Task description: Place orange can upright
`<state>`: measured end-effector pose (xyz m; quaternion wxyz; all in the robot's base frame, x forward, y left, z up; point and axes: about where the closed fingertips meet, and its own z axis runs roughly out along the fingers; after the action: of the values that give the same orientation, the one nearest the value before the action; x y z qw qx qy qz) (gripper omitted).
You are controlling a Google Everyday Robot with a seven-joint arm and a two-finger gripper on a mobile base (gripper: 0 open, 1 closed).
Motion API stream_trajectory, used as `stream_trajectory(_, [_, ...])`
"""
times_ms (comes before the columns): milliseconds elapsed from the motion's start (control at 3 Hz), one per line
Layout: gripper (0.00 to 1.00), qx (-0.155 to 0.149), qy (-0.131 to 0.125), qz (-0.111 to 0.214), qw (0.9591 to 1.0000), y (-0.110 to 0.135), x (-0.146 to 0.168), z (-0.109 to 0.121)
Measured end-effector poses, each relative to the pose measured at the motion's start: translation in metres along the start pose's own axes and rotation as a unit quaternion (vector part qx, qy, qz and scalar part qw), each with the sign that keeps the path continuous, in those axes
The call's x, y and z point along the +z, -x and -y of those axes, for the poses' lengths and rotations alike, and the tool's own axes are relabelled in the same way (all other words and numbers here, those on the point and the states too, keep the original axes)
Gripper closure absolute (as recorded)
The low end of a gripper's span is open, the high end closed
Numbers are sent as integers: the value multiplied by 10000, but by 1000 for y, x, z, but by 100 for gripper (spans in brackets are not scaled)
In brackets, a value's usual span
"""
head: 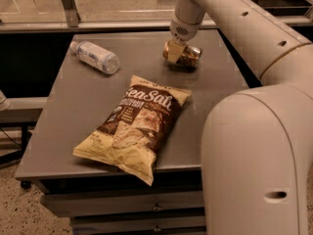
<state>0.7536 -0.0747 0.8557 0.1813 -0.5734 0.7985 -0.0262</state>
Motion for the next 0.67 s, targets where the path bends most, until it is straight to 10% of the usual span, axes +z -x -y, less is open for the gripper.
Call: stream_trajectory(667, [100, 259, 202, 1158, 9927, -1, -63, -11])
